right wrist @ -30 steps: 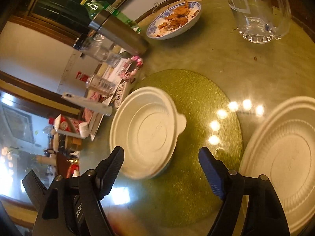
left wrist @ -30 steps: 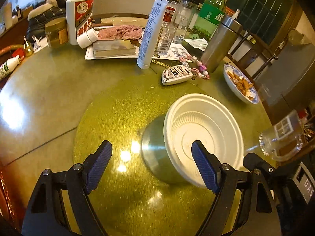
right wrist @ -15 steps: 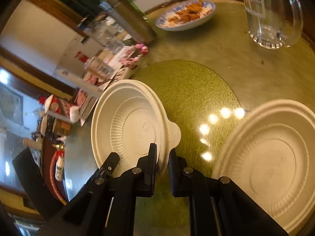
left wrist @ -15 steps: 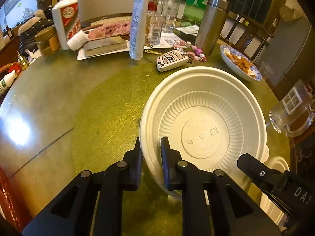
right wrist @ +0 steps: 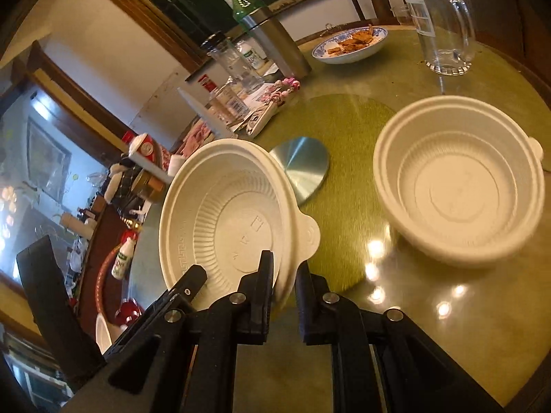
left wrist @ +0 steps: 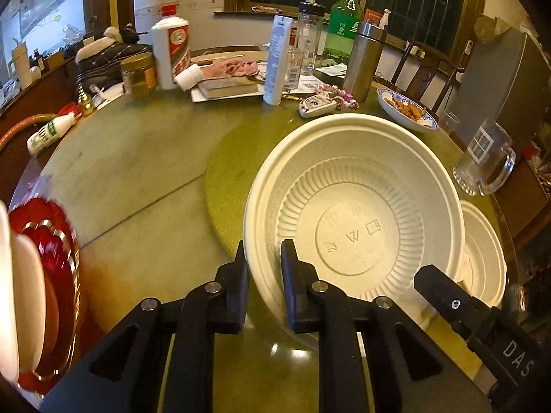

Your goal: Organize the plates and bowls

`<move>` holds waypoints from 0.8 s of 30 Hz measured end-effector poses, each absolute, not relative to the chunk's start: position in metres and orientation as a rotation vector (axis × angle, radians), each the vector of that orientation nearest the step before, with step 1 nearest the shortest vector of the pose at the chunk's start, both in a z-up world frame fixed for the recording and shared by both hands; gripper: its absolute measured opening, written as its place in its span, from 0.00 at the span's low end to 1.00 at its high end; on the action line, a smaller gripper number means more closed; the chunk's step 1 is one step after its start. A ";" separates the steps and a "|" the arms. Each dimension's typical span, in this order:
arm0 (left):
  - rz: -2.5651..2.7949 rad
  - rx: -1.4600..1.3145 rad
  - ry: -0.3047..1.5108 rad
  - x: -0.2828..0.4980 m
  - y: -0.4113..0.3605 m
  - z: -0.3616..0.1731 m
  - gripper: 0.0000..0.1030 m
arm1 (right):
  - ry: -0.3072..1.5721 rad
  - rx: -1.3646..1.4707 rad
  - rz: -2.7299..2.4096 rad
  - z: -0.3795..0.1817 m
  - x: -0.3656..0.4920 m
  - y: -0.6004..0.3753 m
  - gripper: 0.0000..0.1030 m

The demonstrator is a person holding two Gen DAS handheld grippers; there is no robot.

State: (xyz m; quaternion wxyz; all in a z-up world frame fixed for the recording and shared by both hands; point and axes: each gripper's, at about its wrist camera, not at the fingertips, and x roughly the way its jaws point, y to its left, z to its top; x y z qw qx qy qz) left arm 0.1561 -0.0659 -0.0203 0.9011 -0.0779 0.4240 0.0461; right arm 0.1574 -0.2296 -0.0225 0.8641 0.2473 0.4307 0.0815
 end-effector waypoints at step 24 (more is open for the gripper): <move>0.131 -0.158 0.832 0.119 -0.057 -0.050 0.16 | 0.787 0.411 0.159 -0.048 0.114 -0.206 0.12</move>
